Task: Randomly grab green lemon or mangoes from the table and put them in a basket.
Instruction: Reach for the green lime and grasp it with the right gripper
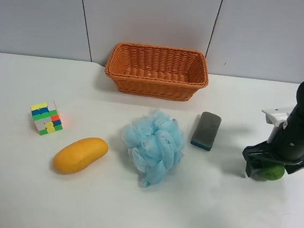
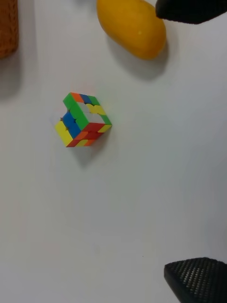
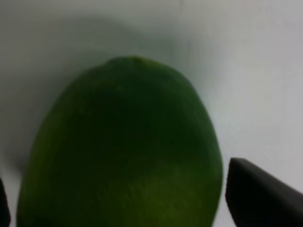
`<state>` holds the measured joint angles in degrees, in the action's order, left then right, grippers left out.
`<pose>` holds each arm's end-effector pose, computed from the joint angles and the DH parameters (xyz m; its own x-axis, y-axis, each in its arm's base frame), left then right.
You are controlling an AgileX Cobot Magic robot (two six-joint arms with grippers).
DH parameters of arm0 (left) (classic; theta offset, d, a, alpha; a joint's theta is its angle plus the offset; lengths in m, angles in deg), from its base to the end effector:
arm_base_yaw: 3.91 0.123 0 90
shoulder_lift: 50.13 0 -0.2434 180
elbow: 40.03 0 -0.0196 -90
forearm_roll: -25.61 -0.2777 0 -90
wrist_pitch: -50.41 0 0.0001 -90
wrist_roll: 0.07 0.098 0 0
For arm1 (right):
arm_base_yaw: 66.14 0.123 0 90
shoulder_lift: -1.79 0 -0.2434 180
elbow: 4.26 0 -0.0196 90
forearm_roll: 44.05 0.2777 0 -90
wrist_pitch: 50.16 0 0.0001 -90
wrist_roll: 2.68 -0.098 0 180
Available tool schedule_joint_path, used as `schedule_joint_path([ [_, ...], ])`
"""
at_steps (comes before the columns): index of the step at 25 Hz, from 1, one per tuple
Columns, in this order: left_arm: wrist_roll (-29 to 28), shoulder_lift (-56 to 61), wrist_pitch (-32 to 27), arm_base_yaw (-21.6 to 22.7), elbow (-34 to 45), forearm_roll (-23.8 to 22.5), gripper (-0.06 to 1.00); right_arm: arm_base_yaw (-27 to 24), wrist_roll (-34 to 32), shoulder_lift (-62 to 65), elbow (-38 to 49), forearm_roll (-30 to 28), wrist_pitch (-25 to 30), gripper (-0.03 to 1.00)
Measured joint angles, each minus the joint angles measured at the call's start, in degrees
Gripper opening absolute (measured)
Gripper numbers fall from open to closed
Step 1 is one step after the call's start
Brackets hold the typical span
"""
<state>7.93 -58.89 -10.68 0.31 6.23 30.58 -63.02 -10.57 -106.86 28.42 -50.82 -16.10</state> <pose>0.0639 -0.0027 0.2924 -0.4359 0.0653 -0.8976 0.0373 0.9978 0.0545 0.2747 0.0085 0.0516 -0.9962 -0.0147 -0.0861 -0.0093 0.9980 -0.0624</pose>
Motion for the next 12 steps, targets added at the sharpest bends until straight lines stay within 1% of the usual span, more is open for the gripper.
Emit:
schedule_joint_path([
  [2,0.0,0.0,0.0,0.0,0.0,0.0,0.99,0.0,0.0,0.0,0.0,0.1,-1.2,0.85],
  [7,0.0,0.0,0.0,0.0,0.0,0.0,0.99,0.0,0.0,0.0,0.0,0.3,-1.6,0.75],
  [9,0.0,0.0,0.0,0.0,0.0,0.0,0.99,0.0,0.0,0.0,0.0,0.6,-1.5,0.67],
  [12,0.0,0.0,0.0,0.0,0.0,0.0,0.99,0.0,0.0,0.0,0.1,1.6,-0.7,0.67],
])
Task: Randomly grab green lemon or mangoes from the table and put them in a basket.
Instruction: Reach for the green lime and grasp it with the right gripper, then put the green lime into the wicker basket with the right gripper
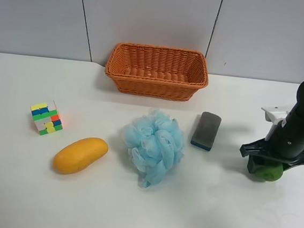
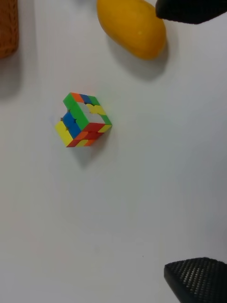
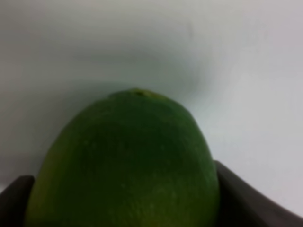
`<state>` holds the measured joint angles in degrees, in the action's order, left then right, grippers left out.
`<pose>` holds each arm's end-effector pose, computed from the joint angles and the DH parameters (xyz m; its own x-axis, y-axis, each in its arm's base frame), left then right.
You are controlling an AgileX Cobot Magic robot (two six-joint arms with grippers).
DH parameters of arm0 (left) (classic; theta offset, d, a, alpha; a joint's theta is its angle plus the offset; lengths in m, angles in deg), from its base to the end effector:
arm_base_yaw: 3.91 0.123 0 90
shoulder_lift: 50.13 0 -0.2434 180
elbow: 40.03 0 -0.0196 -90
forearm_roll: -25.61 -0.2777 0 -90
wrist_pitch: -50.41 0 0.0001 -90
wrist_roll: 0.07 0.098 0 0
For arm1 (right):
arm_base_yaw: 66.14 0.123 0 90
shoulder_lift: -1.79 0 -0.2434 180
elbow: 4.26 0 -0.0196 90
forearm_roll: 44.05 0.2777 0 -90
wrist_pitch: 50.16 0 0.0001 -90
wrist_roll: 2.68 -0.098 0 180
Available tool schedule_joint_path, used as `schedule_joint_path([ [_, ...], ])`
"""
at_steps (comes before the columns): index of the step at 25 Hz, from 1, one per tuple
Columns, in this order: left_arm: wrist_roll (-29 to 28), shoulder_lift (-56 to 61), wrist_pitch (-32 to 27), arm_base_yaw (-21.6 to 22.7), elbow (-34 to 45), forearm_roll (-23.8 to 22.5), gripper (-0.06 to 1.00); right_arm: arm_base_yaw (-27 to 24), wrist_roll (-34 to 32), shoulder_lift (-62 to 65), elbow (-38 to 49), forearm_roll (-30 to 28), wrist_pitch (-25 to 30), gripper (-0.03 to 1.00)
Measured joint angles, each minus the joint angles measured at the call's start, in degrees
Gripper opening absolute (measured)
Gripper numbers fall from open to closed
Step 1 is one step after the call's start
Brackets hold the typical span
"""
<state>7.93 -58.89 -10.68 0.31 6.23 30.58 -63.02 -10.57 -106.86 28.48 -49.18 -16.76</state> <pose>0.0639 -0.0027 0.2924 -0.4359 0.0653 -0.8976 0.0373 0.9978 0.0545 0.2753 0.0102 0.0514 -0.9954 0.0086 -0.0955 0.0128 0.9990 -0.0431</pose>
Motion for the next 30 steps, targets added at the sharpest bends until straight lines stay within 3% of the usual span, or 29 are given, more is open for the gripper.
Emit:
schedule_joint_path([
  [15,0.0,0.0,0.0,0.0,0.0,0.0,0.99,0.5,0.0,3.6,-2.7,1.9,0.6,0.67],
  [22,0.0,0.0,0.0,0.0,0.0,0.0,0.99,5.3,1.1,7.9,-19.0,2.3,1.0,0.67],
  [30,0.0,0.0,0.0,0.0,0.0,0.0,0.99,10.0,1.1,-4.9,-43.9,4.7,4.8,0.67],
])
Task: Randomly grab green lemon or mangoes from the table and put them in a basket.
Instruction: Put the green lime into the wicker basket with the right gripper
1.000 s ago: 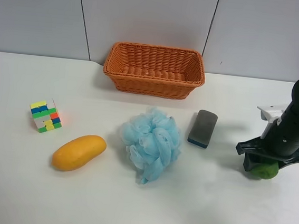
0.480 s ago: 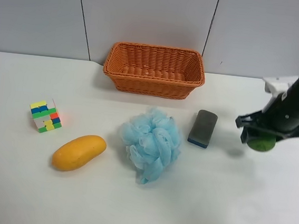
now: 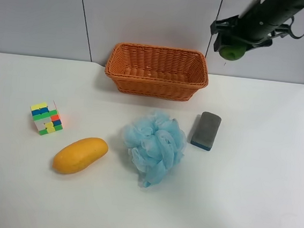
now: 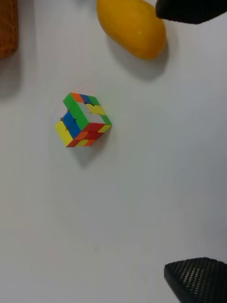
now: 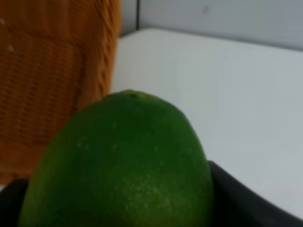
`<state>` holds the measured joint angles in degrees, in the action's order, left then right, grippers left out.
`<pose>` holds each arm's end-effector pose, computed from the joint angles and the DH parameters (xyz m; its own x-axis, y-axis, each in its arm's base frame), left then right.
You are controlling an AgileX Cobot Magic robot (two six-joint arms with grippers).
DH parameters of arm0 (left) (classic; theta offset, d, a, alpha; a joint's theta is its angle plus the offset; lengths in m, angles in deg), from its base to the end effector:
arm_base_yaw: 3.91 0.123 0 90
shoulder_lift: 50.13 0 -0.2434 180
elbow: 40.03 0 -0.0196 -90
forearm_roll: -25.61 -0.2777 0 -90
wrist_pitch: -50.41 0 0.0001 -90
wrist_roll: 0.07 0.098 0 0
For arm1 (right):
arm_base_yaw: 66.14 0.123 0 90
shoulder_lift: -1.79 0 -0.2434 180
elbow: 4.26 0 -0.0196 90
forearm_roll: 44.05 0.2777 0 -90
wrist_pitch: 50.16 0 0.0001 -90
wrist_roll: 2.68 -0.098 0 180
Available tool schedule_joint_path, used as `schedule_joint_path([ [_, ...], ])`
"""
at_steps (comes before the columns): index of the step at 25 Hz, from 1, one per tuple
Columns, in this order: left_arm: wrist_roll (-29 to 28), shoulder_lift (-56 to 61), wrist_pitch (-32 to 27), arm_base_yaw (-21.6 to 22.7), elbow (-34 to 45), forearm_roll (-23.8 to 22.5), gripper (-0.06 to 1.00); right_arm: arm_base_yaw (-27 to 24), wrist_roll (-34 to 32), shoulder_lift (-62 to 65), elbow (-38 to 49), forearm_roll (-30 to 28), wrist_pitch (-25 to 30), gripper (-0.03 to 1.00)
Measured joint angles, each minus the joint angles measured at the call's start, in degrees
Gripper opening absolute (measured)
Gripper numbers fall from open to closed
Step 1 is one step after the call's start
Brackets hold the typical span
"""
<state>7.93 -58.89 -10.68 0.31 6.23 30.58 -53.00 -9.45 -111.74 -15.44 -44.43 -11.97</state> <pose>0.0639 -0.0027 0.2924 -0.4359 0.0653 -0.8976 0.0373 0.9978 0.0545 0.4236 0.0985 0.2302 -0.7724 -0.0646 -0.6319 -0.1386 0.9880 0.0685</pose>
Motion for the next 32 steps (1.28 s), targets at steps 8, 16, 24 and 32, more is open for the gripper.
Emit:
schedule_joint_path([
  [8,0.0,0.0,0.0,0.0,0.0,0.0,0.99,3.6,0.0,-18.4,-17.5,2.2,0.6,0.67],
  [16,0.0,0.0,0.0,0.0,0.0,0.0,0.99,5.3,0.0,-26.2,-22.9,2.4,0.5,0.67],
  [24,0.0,0.0,0.0,0.0,0.0,0.0,0.99,5.3,0.0,-26.2,-23.3,2.3,0.0,0.67],
  [32,0.0,0.0,0.0,0.0,0.0,0.0,0.99,5.3,1.8,-26.2,-23.4,1.9,-1.6,0.93],
])
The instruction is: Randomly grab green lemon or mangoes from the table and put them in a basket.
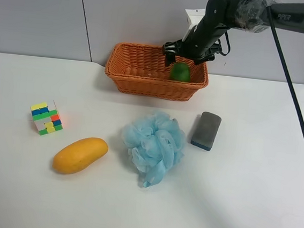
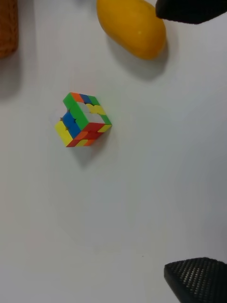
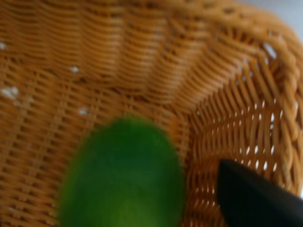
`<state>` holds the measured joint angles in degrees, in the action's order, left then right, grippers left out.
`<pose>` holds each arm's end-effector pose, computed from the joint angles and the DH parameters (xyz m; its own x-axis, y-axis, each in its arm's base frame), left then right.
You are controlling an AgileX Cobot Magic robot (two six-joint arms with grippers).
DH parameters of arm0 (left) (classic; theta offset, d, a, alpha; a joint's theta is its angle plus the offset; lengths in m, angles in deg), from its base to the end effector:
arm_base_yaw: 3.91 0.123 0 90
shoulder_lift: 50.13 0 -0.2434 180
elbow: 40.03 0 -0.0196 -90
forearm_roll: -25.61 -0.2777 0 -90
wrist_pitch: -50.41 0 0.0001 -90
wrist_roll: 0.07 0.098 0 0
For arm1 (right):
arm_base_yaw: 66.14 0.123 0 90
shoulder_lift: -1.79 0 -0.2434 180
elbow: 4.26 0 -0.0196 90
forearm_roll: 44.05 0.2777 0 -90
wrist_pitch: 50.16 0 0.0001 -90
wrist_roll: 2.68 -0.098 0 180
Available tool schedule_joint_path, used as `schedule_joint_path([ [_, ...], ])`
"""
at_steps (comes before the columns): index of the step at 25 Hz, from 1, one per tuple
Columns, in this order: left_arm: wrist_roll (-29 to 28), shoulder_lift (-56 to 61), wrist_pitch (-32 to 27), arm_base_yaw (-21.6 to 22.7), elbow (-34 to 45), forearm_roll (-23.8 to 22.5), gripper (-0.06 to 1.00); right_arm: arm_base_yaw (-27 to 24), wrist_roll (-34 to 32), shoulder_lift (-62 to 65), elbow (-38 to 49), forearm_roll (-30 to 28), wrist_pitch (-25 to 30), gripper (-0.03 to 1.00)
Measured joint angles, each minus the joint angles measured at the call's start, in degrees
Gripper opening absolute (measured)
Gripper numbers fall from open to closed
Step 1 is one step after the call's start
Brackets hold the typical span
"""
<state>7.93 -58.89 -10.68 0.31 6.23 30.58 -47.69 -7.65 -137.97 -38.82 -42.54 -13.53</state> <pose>0.0639 -0.0027 0.2924 -0.4359 0.0653 -0.8976 0.0373 0.9978 0.0545 0.4922 0.1658 0.1493 -0.7764 -0.1455 -0.6132 -0.2435 0.9667 0.0789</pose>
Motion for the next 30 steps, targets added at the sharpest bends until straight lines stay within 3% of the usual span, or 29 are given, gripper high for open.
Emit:
schedule_joint_path([
  [4,0.0,0.0,0.0,0.0,0.0,0.0,0.99,0.0,0.1,0.0,0.0,0.0,-0.2,0.98],
  [16,0.0,0.0,0.0,0.0,0.0,0.0,0.99,0.0,0.1,0.8,0.0,-1.5,1.8,0.99],
  [20,0.0,0.0,0.0,0.0,0.0,0.0,0.99,0.0,0.1,4.7,0.0,-5.2,6.1,0.99],
  [30,0.0,0.0,0.0,0.0,0.0,0.0,0.99,0.0,2.6,26.1,-0.1,-14.5,24.5,0.99],
])
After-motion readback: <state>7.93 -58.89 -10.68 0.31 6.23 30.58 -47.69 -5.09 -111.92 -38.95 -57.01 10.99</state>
